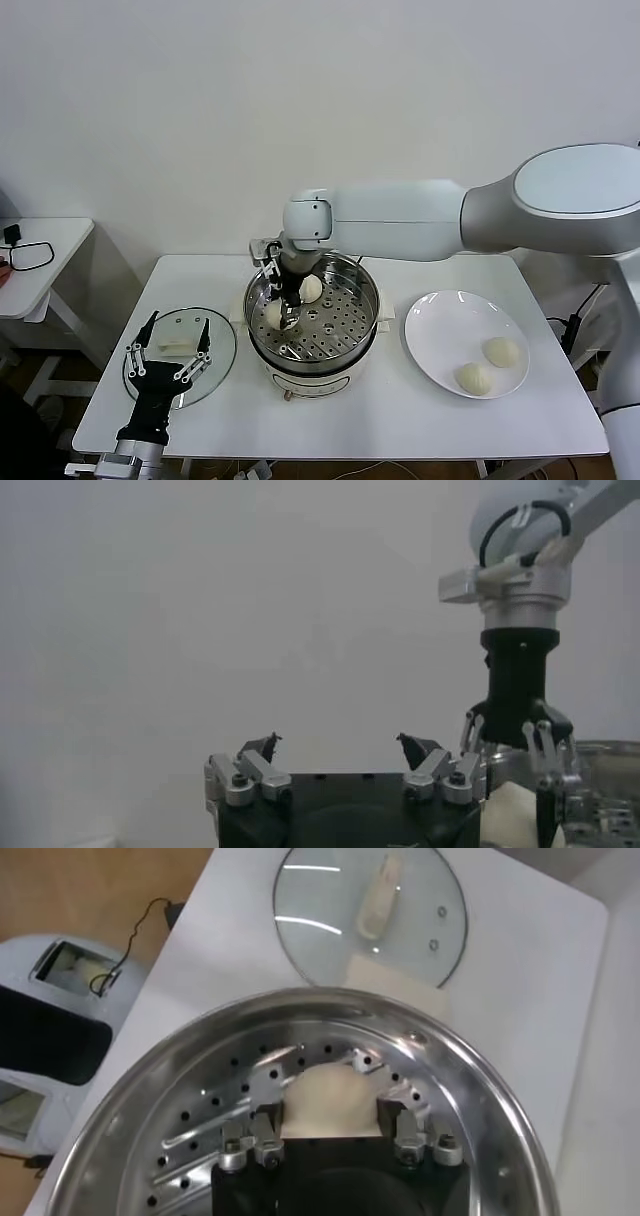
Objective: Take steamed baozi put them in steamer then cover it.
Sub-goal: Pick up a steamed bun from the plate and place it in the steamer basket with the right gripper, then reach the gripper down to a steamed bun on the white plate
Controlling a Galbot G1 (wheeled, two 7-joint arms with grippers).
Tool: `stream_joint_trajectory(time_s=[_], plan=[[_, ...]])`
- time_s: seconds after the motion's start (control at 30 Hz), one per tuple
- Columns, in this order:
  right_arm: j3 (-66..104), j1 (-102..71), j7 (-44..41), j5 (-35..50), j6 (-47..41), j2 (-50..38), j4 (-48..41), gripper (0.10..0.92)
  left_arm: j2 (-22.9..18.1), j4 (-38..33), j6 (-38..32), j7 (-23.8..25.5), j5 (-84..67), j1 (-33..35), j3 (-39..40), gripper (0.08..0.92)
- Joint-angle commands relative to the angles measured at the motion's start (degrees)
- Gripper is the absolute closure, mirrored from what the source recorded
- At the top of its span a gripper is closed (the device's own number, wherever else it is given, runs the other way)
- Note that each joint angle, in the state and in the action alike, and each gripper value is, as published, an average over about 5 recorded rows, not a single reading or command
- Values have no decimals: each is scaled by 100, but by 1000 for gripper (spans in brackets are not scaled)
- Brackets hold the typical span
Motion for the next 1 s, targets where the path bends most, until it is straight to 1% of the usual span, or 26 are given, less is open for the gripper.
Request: stream_joint_trajectory(time_s=[0.03, 0.1, 0.17, 0.33, 0.43, 0.57, 0.7, 0.87, 1.0], plan=[[20, -195, 119, 13, -29, 170, -201, 381, 4, -3, -7, -4, 1, 7, -8, 177], [42, -214, 124, -10, -16, 169, -209, 375, 4, 0, -13, -3, 3, 8, -14, 177], [50, -220, 112, -46, -9, 155, -197, 347, 2, 12, -26, -1, 6, 10, -17, 177], [98, -122, 57, -161, -19, -34, -23, 228, -11, 45, -67, 0, 11, 34, -25, 177], [171, 71, -51, -354, 0, -371, 264, 206, -16, 34, -76, -1, 13, 53, -35, 177], [343, 424, -490, -923, 112, -1172, 811, 203, -28, -7, -67, -1, 17, 81, -42, 177], [535, 772, -1241, -1434, 304, -2298, 1263, 203, -39, -46, -53, 0, 34, 97, -30, 177], [596, 1032, -2184, -2092, 803, -3680, 1376, 203, -40, -70, -34, 2, 62, 80, -6, 177], [553, 954, -2766, -2642, 1296, -4530, 1322, 203, -48, -94, -20, 3, 81, 72, 13, 177]])
